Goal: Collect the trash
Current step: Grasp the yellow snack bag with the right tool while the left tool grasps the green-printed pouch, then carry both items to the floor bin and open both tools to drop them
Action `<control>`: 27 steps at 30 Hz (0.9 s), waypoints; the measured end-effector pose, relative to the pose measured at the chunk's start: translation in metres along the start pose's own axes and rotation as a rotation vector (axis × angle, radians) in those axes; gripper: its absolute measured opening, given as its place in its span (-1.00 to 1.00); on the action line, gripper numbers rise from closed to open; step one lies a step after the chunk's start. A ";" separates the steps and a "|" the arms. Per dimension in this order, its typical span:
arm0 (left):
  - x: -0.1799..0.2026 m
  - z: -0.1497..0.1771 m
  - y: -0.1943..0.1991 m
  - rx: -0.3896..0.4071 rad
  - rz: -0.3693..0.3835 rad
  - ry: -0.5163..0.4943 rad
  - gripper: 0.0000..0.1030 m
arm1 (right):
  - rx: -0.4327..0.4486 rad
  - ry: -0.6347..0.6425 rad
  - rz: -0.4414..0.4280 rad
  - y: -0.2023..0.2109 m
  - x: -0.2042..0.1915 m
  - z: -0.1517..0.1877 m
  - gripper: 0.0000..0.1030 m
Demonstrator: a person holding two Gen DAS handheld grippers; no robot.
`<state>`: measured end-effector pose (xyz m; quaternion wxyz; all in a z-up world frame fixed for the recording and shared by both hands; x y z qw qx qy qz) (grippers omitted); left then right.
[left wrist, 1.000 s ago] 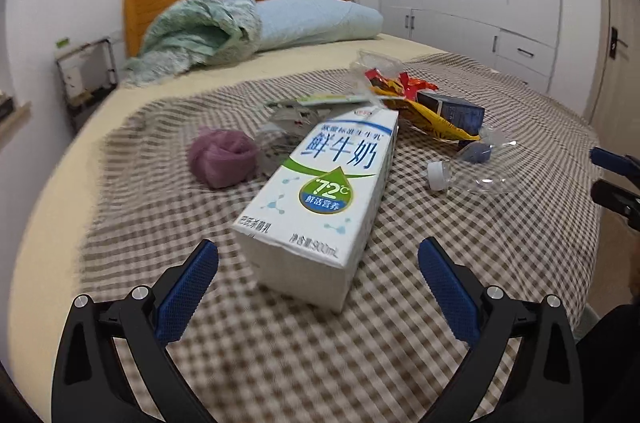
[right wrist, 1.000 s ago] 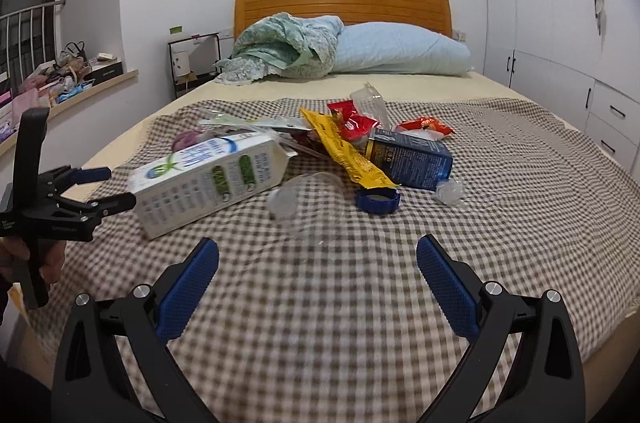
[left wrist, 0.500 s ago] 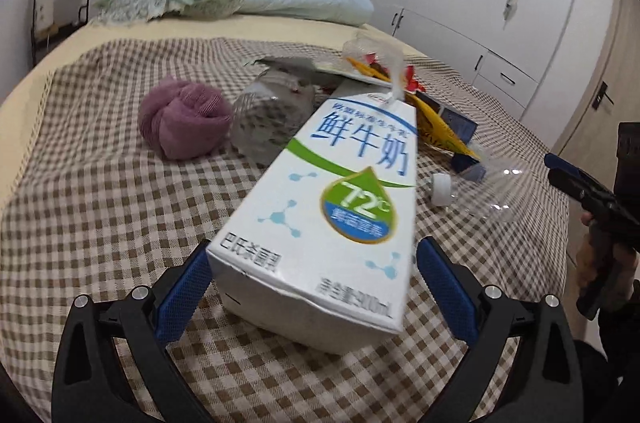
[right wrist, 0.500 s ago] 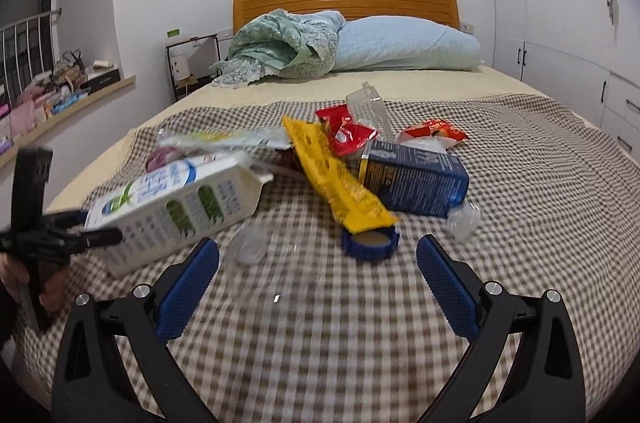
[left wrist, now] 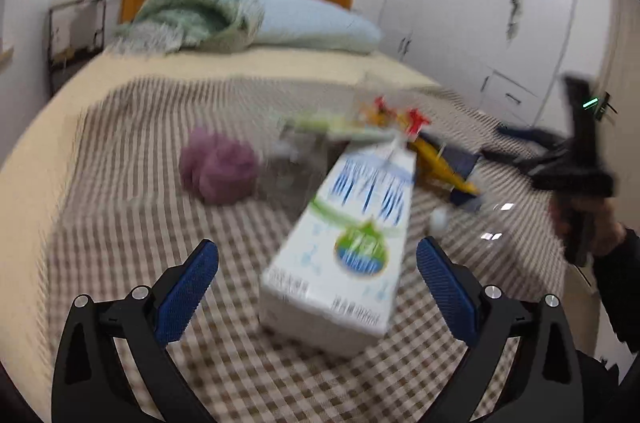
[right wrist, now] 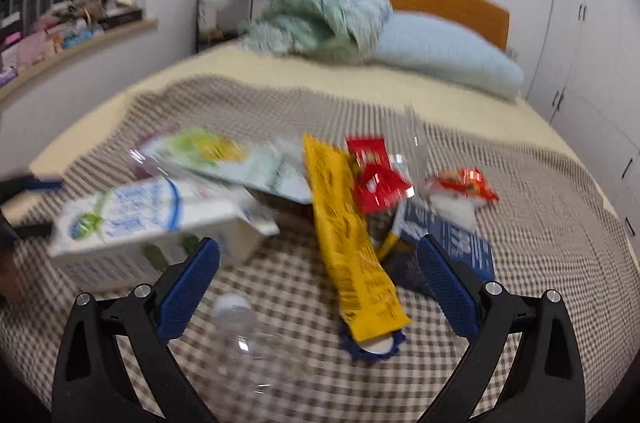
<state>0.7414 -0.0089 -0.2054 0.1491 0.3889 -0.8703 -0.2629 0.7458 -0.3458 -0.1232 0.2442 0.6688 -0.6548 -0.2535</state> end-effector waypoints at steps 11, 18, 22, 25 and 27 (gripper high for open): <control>-0.021 -0.082 -0.096 -0.227 0.121 0.368 0.10 | -0.197 -0.012 -0.019 -0.071 0.022 0.017 0.01; -0.028 -0.076 -0.128 -0.274 0.127 0.571 -0.86 | -0.203 -0.001 0.008 -0.081 0.031 0.023 -0.76; -0.017 -0.097 -0.106 -0.185 0.105 0.571 -1.00 | -0.122 -0.036 0.003 -0.051 0.045 0.006 -0.91; -0.005 -0.124 -0.072 -0.124 0.081 0.532 -1.00 | -0.068 -0.052 -0.001 -0.020 0.054 -0.009 -0.92; 0.007 -0.145 -0.046 -0.097 0.069 0.486 -1.00 | -0.043 -0.061 -0.024 0.003 0.057 -0.019 -0.92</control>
Point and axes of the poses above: each gripper's, at about its wrist camera, not at the fingertips, and y roughly against the way its jaws point, x to its right, z to its underside, the point moved 7 cm from there along -y, roughly the way its jaws point, and after that the axes turned 10 degrees about -y, right-handed, at the moved point
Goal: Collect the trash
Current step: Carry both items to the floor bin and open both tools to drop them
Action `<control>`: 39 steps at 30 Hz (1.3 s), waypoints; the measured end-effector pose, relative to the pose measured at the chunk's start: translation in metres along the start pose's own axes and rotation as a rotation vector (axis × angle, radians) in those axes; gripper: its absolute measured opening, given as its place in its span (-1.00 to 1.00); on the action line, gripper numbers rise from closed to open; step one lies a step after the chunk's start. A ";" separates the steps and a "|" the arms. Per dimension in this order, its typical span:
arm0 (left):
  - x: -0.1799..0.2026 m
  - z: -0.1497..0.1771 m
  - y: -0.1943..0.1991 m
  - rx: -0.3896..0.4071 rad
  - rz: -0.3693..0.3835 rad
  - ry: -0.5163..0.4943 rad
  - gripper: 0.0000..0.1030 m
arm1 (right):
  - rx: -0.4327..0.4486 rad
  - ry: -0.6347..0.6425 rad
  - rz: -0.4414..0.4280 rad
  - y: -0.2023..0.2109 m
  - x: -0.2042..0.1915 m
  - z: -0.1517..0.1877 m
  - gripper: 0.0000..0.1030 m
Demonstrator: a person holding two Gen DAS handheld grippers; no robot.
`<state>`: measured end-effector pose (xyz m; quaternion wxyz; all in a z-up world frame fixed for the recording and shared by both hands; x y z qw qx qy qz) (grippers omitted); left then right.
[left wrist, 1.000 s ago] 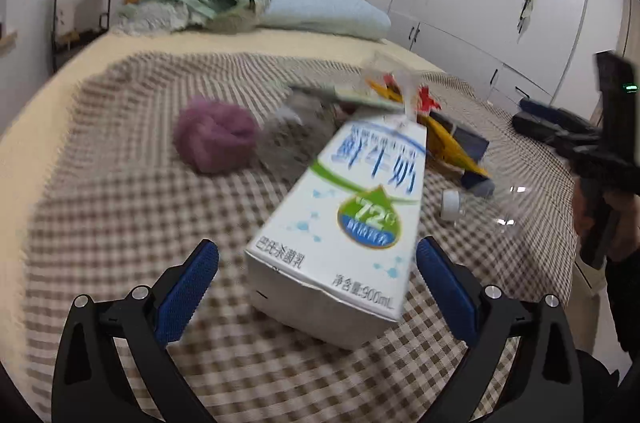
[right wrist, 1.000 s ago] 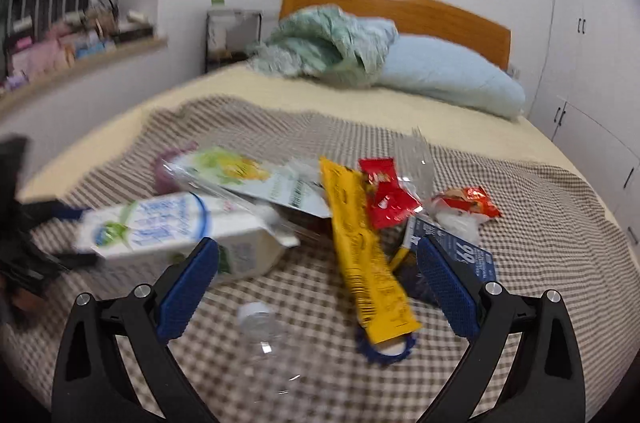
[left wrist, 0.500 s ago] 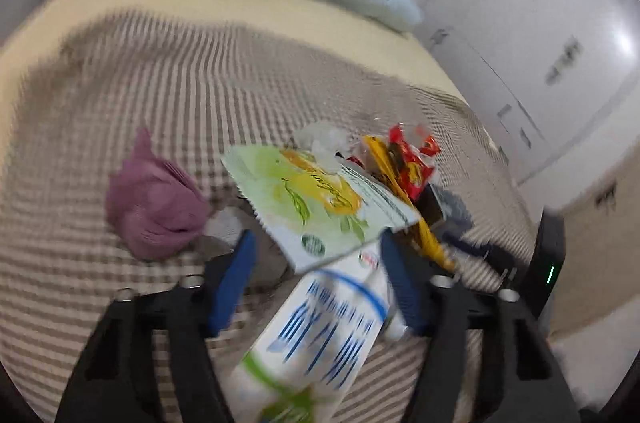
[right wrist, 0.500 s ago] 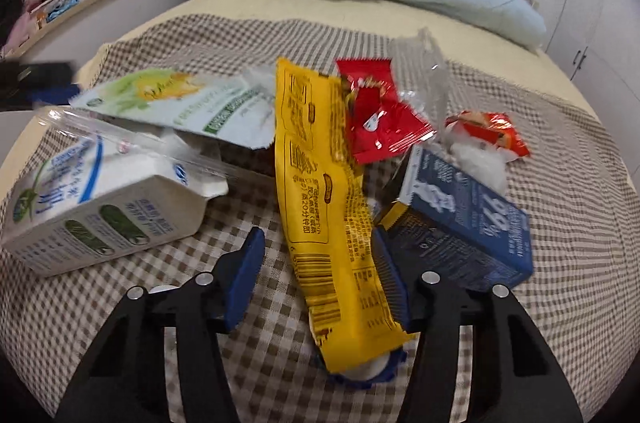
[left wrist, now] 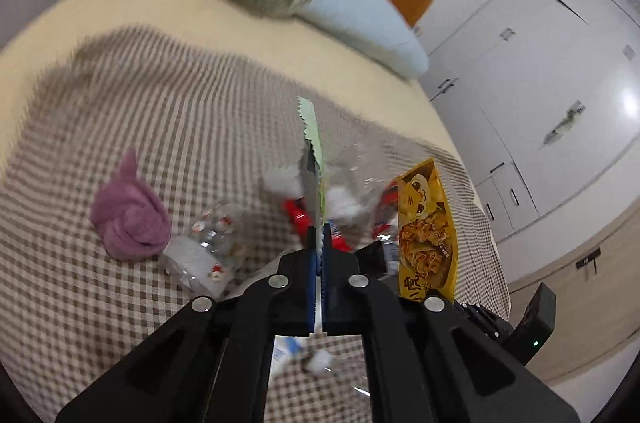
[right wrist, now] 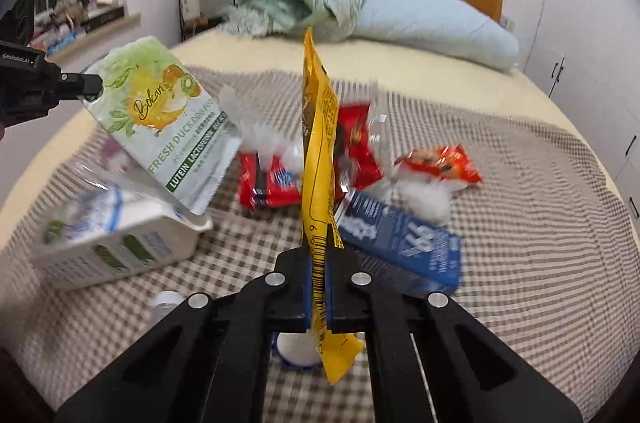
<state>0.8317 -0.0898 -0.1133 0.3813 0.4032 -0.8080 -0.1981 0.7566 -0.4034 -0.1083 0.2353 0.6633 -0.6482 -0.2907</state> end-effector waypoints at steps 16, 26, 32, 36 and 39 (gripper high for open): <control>0.180 0.049 0.161 0.122 0.032 -0.219 -1.00 | 0.157 -0.071 -0.043 0.197 0.038 0.008 -0.92; 0.297 0.262 0.134 -0.155 0.172 -0.311 -1.00 | -0.028 -0.128 0.099 0.274 0.117 0.201 -0.92; 0.355 0.382 0.055 -0.408 0.189 -0.431 -1.00 | -0.182 -0.233 0.192 0.277 0.183 0.342 -0.92; 0.391 0.456 -0.010 -0.574 0.163 -0.549 -1.00 | -0.232 -0.325 0.230 0.271 0.219 0.406 -0.92; 0.415 0.516 -0.065 -0.705 0.164 -0.668 -1.00 | -0.266 -0.379 0.238 0.259 0.236 0.444 -0.92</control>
Point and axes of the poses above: each gripper's, at about its wrist camera, not at the fingertips, and y roughly against the way its jaws point, x to its right, z to its underside, the point moved 7 cm from there along -y, roughly the way its jaws point, and after that the axes turned 10 degrees about -y, right-handed, at the moved point
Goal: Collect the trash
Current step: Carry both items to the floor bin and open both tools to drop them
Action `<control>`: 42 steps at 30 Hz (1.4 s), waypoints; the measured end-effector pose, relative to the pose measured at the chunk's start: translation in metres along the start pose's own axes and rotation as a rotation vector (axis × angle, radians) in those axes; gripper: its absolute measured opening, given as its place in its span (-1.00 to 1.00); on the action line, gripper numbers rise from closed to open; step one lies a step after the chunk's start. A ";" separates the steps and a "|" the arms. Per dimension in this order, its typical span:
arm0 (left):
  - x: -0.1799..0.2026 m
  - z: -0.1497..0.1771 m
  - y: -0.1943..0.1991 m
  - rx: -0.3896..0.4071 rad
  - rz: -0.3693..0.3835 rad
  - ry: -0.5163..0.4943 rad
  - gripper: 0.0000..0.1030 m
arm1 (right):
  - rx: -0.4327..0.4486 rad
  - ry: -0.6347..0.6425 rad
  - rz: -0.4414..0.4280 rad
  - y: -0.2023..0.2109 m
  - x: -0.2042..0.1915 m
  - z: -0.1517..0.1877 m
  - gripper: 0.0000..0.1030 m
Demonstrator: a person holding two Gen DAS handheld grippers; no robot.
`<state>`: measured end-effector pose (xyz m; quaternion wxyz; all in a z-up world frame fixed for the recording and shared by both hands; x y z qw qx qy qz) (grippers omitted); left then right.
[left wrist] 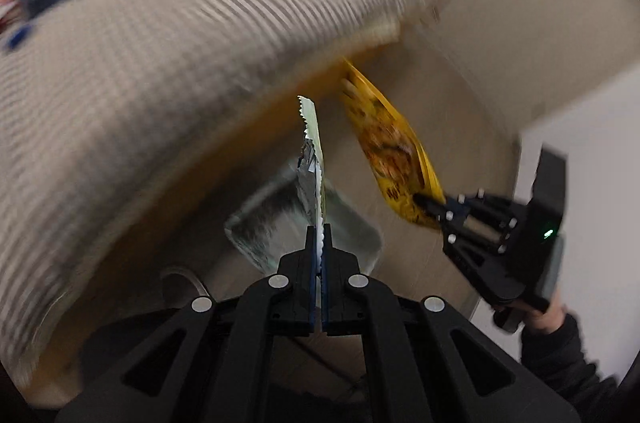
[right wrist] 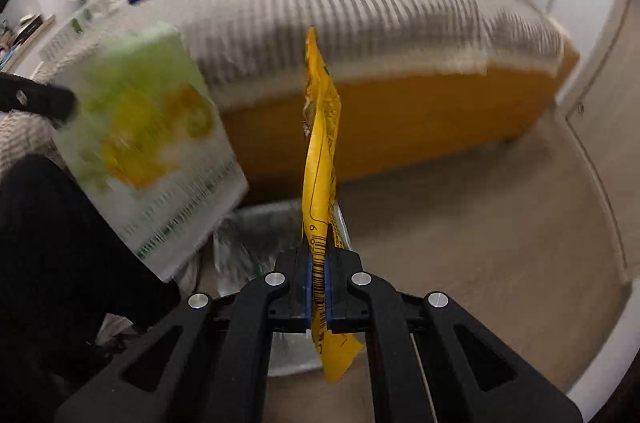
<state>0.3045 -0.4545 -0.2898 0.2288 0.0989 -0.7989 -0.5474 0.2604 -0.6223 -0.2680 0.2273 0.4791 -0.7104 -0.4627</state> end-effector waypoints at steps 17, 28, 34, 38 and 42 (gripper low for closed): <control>0.015 0.039 -0.278 -0.565 -0.084 -0.170 0.28 | -0.213 -0.173 -0.004 -0.101 0.058 0.088 -0.92; -0.026 0.002 -0.167 -0.341 -0.239 -0.093 0.28 | -0.253 -0.051 -0.031 -0.113 0.038 0.103 -0.91; -0.029 -0.017 -0.076 -0.159 -0.242 -0.058 0.29 | -0.295 0.135 0.016 -0.143 0.013 0.101 -0.91; -0.031 -0.018 -0.030 -0.079 -0.222 -0.025 0.29 | -0.341 0.258 0.032 -0.161 -0.004 0.110 -0.91; -0.031 -0.012 0.007 -0.023 -0.205 -0.015 0.29 | -0.401 0.295 -0.010 -0.159 -0.021 0.128 -0.91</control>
Point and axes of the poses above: each gripper's, at about its wrist camera, not at the fingertips, and y roughly against the way its jaws point, x to its right, z to its underside, the point moved 7 cm from there along -y, roughly the way its jaws point, and after that the axes turned 10 degrees about -y, right-handed, at the moved point
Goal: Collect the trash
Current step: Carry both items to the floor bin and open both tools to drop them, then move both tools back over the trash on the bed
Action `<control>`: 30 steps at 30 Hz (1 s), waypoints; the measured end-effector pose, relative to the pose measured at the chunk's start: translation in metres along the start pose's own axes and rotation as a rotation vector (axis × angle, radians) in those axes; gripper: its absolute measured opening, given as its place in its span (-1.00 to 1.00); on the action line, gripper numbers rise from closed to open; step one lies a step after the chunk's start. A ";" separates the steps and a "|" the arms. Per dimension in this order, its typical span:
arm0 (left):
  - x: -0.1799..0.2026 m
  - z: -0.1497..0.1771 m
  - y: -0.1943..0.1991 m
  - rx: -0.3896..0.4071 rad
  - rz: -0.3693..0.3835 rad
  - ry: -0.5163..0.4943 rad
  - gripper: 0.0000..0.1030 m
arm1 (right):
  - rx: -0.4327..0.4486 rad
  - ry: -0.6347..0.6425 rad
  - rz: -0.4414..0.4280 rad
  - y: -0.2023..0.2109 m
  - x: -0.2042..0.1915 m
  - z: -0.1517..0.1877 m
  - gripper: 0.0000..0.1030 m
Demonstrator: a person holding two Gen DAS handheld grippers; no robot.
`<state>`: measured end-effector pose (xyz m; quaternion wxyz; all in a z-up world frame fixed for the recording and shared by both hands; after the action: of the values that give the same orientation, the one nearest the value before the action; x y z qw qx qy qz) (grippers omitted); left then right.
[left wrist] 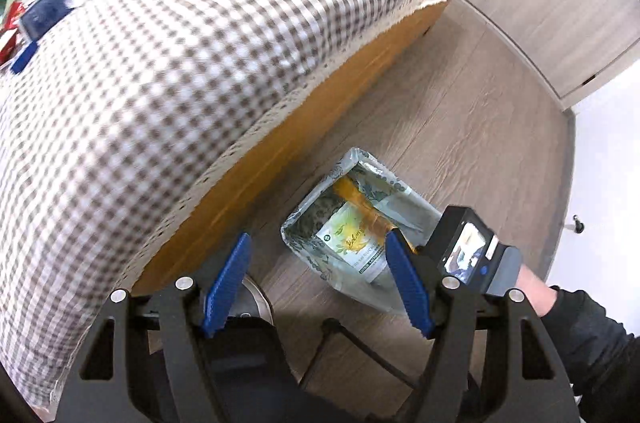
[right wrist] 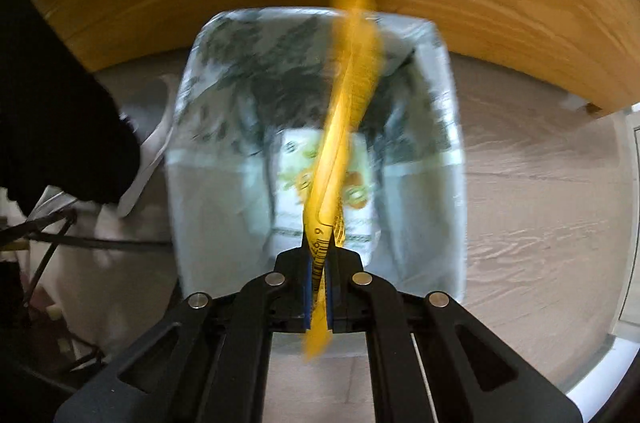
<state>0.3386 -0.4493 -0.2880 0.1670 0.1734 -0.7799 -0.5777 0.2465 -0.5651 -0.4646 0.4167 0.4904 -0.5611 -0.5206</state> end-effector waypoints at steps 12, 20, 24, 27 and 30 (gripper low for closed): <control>-0.054 0.036 0.012 0.048 0.013 0.049 0.30 | -0.042 -0.226 0.143 -0.057 0.071 -0.018 0.38; -0.087 0.053 0.042 0.089 0.054 0.063 0.30 | 0.038 -0.228 0.189 0.004 0.059 -0.024 0.38; -0.102 0.054 0.070 0.169 0.075 0.072 0.30 | 0.068 -0.245 0.197 0.037 0.044 -0.025 0.38; -0.117 0.058 0.085 0.204 0.103 0.098 0.30 | 0.090 -0.254 0.215 0.064 0.033 -0.033 0.38; -0.138 0.065 0.101 0.247 0.108 0.115 0.30 | 0.128 -0.280 0.237 0.094 0.023 -0.045 0.38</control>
<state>0.4229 -0.3024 -0.2174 0.2196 0.1832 -0.8424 -0.4566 0.2754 -0.5979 -0.3671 0.3609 0.3694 -0.6994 -0.4941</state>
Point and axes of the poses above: each gripper's, at about its wrist camera, not at the fingertips, and y roughly against the way its jaws point, x to its right, z to its underside, the point moved 7 cm from there along -y, roughly the way its jaws point, and after that the axes turned 10 degrees about -y, right-handed, at the moved point
